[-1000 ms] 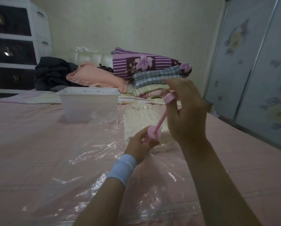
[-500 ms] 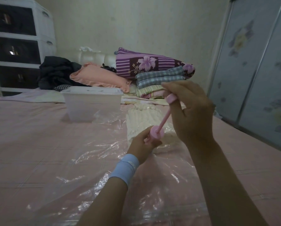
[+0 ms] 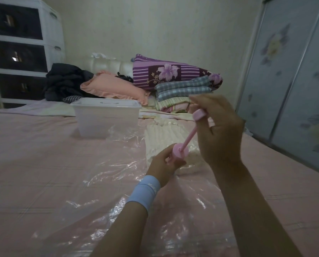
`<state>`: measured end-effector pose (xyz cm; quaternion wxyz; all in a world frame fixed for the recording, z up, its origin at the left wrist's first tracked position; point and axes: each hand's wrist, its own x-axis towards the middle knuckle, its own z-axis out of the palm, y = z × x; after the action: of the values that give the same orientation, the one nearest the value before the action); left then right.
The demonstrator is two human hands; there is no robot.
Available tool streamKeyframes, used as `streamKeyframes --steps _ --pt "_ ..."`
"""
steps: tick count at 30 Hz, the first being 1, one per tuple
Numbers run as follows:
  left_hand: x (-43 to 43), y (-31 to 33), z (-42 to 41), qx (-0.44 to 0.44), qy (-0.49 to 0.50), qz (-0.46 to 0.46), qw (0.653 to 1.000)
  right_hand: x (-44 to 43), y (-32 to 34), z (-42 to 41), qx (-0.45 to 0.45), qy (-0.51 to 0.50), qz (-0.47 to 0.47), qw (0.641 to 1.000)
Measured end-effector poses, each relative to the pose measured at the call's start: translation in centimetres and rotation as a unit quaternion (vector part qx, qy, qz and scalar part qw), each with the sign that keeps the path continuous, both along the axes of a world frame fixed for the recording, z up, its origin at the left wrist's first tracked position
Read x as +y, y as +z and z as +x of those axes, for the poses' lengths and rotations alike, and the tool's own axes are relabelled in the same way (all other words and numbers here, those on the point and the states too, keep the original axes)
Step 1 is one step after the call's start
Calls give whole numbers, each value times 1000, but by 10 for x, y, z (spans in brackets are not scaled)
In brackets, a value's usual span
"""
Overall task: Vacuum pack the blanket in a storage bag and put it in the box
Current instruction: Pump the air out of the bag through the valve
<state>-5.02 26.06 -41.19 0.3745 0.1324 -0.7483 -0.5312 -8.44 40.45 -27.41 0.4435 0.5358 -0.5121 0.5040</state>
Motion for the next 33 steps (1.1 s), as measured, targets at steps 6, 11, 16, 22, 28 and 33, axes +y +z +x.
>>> streamKeyframes --steps 6,11,16,22,28,33 --pt "5 3 2 7 -9 1 1000 -25 -62 -15 -85 -28 204 975" --pt "5 6 6 17 -3 2 1000 -17 -41 -8 -88 32 236 967" --pt "0 2 3 -3 -3 1 1000 2 7 9 12 -8 -16 1000" --pt "6 3 5 12 -13 16 1000 -27 -71 -14 -94 -21 224 970" --pt "3 3 6 18 1 19 1000 -11 -28 -5 -61 39 174 982" --pt "2 2 3 0 -3 -6 1000 -5 -4 5 -7 -10 -27 1000"
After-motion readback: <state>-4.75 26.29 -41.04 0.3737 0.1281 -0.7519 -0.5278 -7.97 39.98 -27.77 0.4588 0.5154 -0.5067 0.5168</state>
